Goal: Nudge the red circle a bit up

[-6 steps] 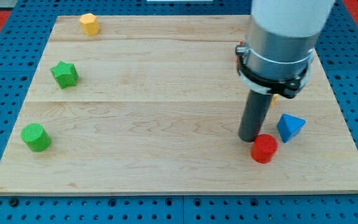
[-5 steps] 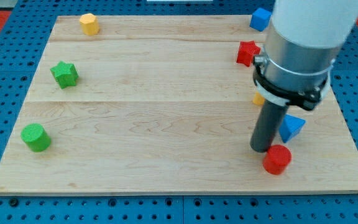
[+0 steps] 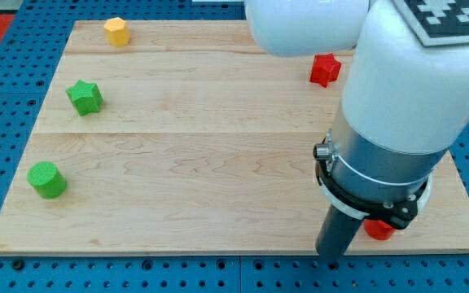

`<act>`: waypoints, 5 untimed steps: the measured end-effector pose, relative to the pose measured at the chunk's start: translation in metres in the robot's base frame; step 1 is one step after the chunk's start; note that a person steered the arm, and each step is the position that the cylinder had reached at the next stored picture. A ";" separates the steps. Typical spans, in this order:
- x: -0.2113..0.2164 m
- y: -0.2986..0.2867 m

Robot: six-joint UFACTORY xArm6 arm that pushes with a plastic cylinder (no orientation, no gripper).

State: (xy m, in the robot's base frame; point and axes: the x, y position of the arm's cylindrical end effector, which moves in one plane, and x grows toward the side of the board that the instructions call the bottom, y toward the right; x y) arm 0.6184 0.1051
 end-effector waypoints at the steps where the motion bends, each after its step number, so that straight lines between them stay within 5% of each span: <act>1: 0.000 0.031; 5: -0.009 0.062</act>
